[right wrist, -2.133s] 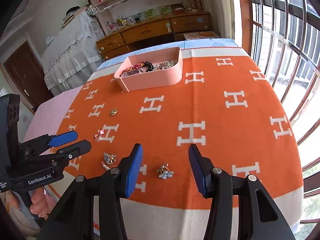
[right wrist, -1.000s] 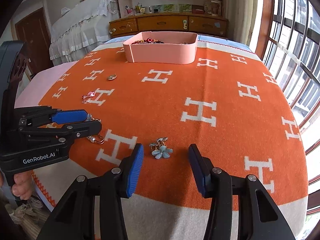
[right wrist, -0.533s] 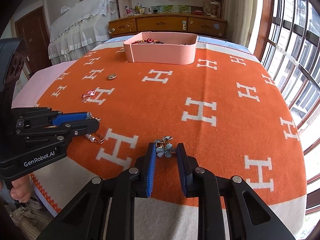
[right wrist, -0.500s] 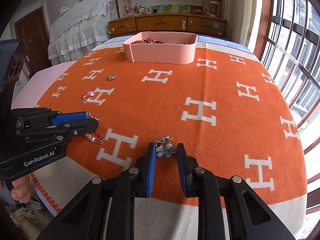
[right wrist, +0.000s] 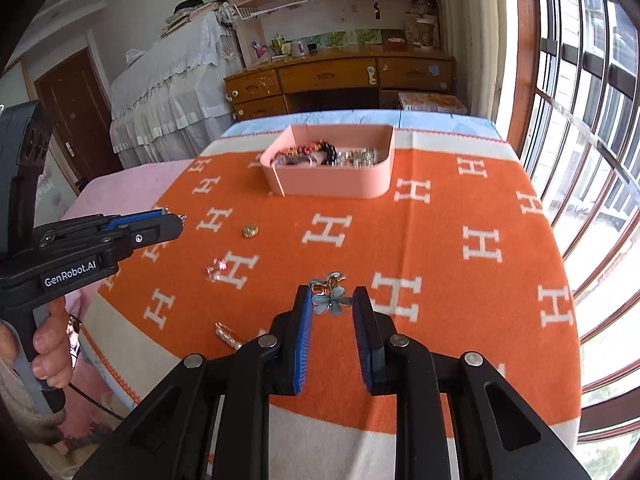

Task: Organize jewelry
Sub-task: 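Carry the brooch into the pink tray with the right tool and release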

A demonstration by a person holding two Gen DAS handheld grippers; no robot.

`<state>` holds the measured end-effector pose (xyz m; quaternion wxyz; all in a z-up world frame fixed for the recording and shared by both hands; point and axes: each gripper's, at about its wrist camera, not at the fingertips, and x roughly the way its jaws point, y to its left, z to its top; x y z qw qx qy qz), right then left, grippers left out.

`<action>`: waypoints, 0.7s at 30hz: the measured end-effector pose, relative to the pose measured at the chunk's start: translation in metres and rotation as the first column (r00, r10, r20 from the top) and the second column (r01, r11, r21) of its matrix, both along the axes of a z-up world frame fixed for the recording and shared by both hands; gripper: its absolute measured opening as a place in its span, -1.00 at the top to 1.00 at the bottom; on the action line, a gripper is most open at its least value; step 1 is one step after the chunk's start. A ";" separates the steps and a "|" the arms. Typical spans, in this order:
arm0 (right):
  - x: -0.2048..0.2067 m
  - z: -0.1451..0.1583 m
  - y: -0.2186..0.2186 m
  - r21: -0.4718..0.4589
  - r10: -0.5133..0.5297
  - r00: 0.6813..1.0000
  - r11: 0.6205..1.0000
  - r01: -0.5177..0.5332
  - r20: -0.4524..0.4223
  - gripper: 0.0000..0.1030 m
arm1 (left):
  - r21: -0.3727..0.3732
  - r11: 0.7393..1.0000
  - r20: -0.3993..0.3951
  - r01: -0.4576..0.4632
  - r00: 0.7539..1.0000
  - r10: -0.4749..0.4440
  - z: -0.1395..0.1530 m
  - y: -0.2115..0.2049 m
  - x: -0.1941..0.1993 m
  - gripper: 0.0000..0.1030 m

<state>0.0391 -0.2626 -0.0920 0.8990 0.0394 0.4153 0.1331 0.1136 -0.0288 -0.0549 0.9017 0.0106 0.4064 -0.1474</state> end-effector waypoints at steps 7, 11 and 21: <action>0.047 0.105 -0.017 0.047 -0.013 0.995 0.999 0.009 0.094 0.61 | 0.044 0.999 0.113 -0.003 0.994 -0.002 0.083 -0.006 0.029 0.66; 0.091 0.158 -0.023 0.066 -0.045 0.990 0.997 0.036 0.131 0.61 | 0.060 0.998 0.160 -0.020 0.987 0.010 0.129 -0.013 0.061 0.66; 0.222 0.155 -0.008 0.080 -0.066 0.998 0.995 0.066 0.006 0.61 | 0.104 0.993 0.069 -0.055 0.996 0.048 0.112 -0.041 0.188 0.66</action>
